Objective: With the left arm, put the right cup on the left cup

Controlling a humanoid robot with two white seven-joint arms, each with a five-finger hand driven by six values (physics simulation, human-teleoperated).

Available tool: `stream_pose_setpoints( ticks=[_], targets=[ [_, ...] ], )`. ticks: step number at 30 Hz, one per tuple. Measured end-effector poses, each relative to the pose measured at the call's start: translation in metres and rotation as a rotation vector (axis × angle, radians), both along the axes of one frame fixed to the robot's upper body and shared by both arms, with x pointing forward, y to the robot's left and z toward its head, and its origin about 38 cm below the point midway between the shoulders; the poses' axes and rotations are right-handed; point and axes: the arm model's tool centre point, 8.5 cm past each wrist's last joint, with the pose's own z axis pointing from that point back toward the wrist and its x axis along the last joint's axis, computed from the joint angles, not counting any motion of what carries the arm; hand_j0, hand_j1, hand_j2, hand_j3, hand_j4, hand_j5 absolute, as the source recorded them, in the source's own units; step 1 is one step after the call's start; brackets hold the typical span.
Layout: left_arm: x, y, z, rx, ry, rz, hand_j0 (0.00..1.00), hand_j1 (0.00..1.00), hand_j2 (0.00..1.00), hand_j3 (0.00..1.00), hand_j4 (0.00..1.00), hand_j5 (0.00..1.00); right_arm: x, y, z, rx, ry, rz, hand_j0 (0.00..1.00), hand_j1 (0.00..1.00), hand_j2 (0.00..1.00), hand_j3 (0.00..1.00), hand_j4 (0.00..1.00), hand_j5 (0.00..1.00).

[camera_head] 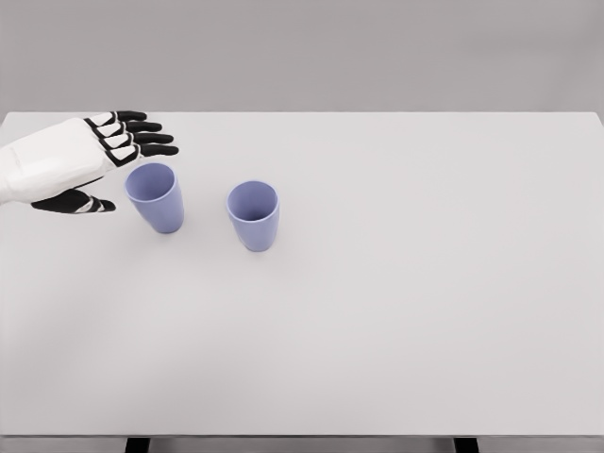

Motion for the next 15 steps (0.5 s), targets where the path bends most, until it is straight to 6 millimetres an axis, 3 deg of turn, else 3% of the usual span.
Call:
stream_pose_setpoints(
  ticks=[7,12,15],
  targets=[
    [0.001,0.0,0.008,0.003,-0.019,-0.001,1.0,1.0,1.0,1.0,1.0,1.0,-0.001,0.0,0.0,0.0,0.003,0.002,1.0,1.0,1.0,1.0,1.0,1.0],
    [0.007,-0.005,0.036,0.002,-0.1,-0.016,1.0,1.0,1.0,1.0,1.0,1.0,-0.001,0.0,0.0,0.0,0.003,0.002,1.0,1.0,1.0,1.0,1.0,1.0],
    [0.008,-0.011,0.033,0.016,-0.107,-0.03,1.0,1.0,1.0,1.0,1.0,1.0,-0.001,0.0,0.0,0.0,0.004,0.002,1.0,1.0,1.0,1.0,1.0,1.0]
  ],
)
